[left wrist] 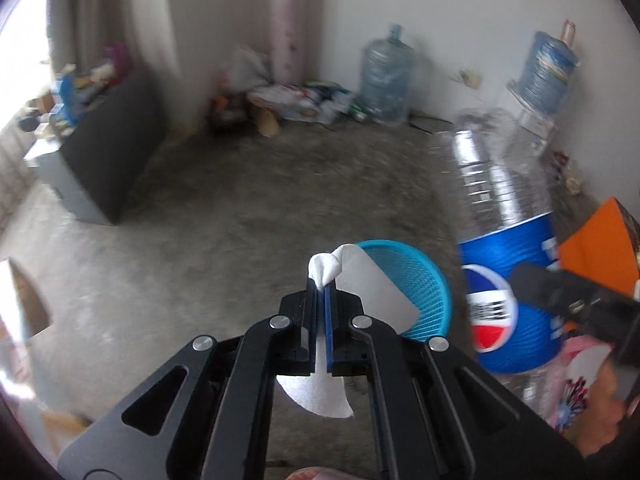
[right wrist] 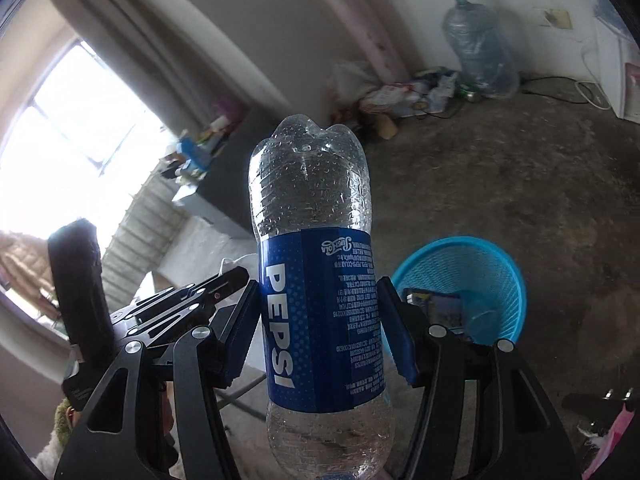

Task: Collect trash
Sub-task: 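Open both grippers to drop the tissue and bottle into the wastebasket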

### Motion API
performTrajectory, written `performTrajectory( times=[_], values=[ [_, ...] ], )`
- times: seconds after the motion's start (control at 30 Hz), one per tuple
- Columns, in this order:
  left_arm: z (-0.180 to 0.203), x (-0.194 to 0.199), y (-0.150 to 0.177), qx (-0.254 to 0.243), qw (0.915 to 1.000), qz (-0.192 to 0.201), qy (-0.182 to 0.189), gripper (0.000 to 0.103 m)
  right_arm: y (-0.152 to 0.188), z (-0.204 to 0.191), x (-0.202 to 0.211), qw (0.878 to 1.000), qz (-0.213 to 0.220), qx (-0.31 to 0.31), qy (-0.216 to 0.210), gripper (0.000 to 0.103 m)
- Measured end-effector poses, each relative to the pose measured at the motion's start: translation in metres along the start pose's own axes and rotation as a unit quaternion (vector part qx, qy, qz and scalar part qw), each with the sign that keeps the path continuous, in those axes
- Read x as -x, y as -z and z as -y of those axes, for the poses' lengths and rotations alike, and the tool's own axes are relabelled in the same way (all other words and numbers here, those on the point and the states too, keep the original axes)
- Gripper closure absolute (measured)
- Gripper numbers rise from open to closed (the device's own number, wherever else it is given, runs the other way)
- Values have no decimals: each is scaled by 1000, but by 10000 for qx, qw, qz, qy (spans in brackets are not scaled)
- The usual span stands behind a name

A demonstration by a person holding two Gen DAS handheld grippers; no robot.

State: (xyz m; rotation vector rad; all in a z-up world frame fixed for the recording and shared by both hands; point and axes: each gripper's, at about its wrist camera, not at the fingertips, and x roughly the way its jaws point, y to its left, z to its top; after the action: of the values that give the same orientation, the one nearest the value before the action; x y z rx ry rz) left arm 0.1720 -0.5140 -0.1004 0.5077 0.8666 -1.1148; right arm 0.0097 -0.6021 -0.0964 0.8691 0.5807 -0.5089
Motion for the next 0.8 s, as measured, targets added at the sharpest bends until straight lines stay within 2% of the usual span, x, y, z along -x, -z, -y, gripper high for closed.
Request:
performTrajectory(
  times=[0.17,0.23,0.27,0.3,0.33,0.4,0.5,0.63,0.8],
  values=[
    [25,-53,-20,-8,9989,-134,451,100,-20,32,-33,9984,209,-243,474,44],
    [32,-74,-23,-30,9975,-287,644,86,-26,48,-47,9968,284,-357,662,42],
    [35,-86,-23,-8,9972,-392,629,69,-29,61,-59,9952,298,-504,779,38],
    [37,-94,-23,15,9976,-456,522,57,-31,72,-67,9943,295,-656,785,33],
    [37,-104,-23,41,9976,-518,463,53,-32,83,-77,9931,265,-806,805,26],
    [36,-115,-20,43,9974,-619,369,51,-29,106,-95,9891,197,-1059,1002,25],
    [32,-113,-20,215,9976,-517,396,51,-20,120,-104,9852,94,-1115,1302,25],
    [26,-90,-24,247,9985,-266,412,50,-9,118,-97,9866,106,-1070,1225,25],
    [21,-43,-26,209,9990,141,356,49,4,105,-67,9874,298,-1037,1158,25]
  ],
)
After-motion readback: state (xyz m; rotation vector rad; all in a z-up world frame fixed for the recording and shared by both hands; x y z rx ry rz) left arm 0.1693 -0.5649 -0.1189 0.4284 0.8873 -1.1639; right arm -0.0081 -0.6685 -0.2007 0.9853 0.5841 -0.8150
